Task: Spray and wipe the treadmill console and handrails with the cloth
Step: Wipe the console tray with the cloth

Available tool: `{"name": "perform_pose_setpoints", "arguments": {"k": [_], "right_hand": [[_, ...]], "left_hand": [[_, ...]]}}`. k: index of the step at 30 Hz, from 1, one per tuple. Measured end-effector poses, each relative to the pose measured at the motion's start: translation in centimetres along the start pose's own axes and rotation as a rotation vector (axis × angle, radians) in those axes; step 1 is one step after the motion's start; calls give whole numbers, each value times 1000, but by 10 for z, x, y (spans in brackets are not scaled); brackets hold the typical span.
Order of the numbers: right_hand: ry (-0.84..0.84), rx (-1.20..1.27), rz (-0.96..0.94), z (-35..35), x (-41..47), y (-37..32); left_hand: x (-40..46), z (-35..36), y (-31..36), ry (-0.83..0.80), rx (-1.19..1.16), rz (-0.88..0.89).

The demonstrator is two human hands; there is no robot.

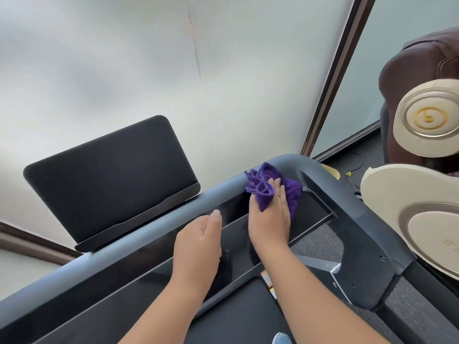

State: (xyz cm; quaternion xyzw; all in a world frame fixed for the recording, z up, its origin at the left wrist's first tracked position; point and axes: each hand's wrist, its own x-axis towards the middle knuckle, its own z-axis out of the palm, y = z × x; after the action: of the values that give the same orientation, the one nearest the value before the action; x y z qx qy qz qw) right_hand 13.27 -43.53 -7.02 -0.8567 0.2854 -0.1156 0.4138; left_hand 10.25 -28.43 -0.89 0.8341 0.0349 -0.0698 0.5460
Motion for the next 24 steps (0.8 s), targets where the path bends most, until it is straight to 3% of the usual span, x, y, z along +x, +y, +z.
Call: {"name": "perform_pose_setpoints", "arguments": {"k": [5, 7, 10, 12, 16, 20, 24], "right_hand": [[59, 104, 90, -23, 62, -10], [-13, 44, 6, -16, 65, -21], [-165, -104, -272, -2, 49, -28], [-187, -73, -303, -4, 35, -20], [-110, 16, -192, -18, 11, 19], [-111, 426, 143, -39, 1, 26], [14, 727, 281, -54, -4, 12]], "left_hand": [[1, -4, -2, 20, -28, -21], [2, -4, -2, 20, -19, -22], [6, -2, 0, 30, -26, -34], [8, 1, 4, 30, -43, -37], [15, 10, 10, 17, -65, -45], [44, 9, 24, 47, -27, -176], [64, 6, 42, 50, -36, -246]]}}
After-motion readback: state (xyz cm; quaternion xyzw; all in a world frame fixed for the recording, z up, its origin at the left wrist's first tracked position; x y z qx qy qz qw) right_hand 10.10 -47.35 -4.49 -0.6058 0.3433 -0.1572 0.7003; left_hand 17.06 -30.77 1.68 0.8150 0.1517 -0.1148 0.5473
